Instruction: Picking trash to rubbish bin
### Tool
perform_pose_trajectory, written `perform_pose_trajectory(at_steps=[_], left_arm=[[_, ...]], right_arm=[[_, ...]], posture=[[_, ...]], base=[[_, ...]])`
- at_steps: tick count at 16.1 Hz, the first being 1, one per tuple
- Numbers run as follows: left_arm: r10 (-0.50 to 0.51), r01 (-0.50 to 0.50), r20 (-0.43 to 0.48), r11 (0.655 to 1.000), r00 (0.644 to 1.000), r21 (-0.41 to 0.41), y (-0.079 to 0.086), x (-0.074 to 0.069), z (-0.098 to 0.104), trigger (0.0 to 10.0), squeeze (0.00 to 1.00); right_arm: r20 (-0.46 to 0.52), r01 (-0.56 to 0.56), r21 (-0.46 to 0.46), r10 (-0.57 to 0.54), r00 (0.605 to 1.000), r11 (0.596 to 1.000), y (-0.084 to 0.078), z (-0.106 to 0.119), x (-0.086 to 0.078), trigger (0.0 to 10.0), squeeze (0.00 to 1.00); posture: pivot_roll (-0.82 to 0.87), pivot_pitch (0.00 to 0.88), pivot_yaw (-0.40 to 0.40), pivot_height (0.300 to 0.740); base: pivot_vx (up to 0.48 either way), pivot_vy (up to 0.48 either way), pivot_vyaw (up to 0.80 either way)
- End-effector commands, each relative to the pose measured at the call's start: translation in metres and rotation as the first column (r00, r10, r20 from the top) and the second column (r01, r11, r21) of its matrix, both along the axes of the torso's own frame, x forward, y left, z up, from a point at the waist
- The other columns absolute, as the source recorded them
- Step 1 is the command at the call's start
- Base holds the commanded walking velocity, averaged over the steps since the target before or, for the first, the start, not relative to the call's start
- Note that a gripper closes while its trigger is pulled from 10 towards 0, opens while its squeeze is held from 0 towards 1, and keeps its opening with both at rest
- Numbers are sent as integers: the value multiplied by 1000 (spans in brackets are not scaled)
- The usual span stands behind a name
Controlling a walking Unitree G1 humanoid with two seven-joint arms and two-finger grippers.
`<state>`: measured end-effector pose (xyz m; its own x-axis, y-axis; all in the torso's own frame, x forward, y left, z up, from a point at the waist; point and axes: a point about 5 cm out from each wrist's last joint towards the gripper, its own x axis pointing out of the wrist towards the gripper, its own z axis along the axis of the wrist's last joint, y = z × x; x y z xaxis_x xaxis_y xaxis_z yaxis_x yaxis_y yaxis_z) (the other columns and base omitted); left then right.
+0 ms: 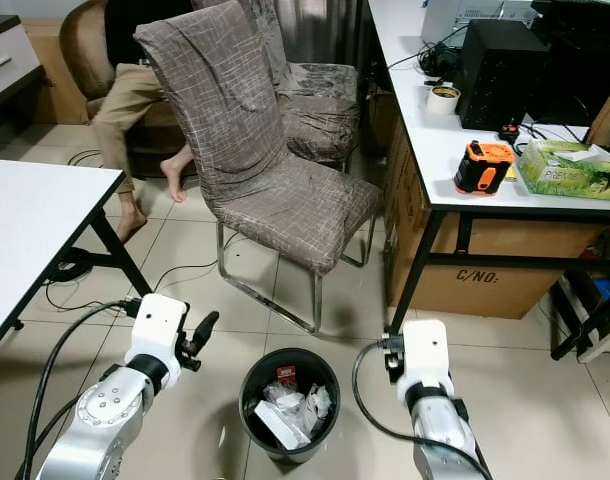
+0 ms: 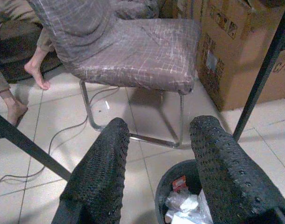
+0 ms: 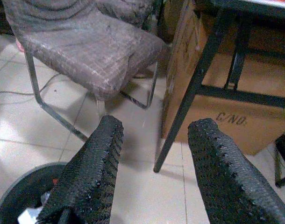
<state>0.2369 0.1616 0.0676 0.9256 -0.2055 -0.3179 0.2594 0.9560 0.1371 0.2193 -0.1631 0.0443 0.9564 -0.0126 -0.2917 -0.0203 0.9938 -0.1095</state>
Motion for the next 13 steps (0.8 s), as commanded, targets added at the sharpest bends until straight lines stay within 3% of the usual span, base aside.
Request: perform_pose_trajectory(at_steps=[1,4,13], left_arm=[[-4,4,10,1000,1000,13,1,-1,3,10000,0],[-5,5,15,1000,1000,22,3,1,6,10000,0],[-3,3,10,1000,1000,26,0,1,4,10000,0]], right_arm=[[-9,3,7,-3,1000,1000,1,0,1,10000,0],[-14,8,6,-8,1000,1000,1,-1,1,10000,0],[-24,-13,1,13,1000,1000,1,-3,4,10000,0]], posture=[[9,0,-2,740],[6,0,3,740],[12,0,-13,740]], base=[[0,0,0],[0,0,0],[-310,0,0]])
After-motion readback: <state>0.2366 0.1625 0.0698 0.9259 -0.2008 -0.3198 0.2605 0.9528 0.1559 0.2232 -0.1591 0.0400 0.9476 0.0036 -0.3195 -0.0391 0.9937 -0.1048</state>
